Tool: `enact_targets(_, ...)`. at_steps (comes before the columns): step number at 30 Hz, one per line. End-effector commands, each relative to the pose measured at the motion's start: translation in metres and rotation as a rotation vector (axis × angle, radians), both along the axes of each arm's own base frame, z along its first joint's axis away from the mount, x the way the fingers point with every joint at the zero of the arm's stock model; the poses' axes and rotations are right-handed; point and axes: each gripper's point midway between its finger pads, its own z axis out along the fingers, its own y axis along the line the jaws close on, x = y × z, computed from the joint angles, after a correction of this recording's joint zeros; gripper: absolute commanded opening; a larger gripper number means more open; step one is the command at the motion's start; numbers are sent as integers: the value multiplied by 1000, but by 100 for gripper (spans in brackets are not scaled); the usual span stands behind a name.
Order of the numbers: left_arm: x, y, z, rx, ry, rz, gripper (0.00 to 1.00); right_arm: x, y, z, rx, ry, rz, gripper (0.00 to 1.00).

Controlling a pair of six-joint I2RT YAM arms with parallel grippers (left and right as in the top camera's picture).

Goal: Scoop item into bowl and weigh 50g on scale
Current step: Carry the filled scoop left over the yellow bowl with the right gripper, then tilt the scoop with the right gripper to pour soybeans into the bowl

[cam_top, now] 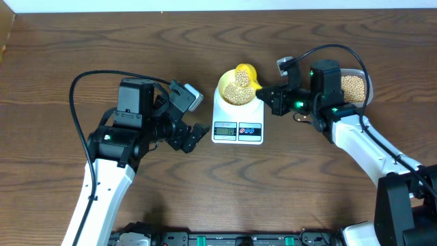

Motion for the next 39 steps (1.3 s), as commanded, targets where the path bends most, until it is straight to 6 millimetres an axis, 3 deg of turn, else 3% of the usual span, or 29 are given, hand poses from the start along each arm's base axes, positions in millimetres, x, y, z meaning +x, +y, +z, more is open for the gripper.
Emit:
enact_targets(1, -1, -2, -2, 0, 1, -17, 89, 3, 1, -6, -83, -94, 29, 1)
enact_targets(39, -1, -2, -2, 0, 1, -17, 89, 6, 0, -10, -316, -460, 231, 1)
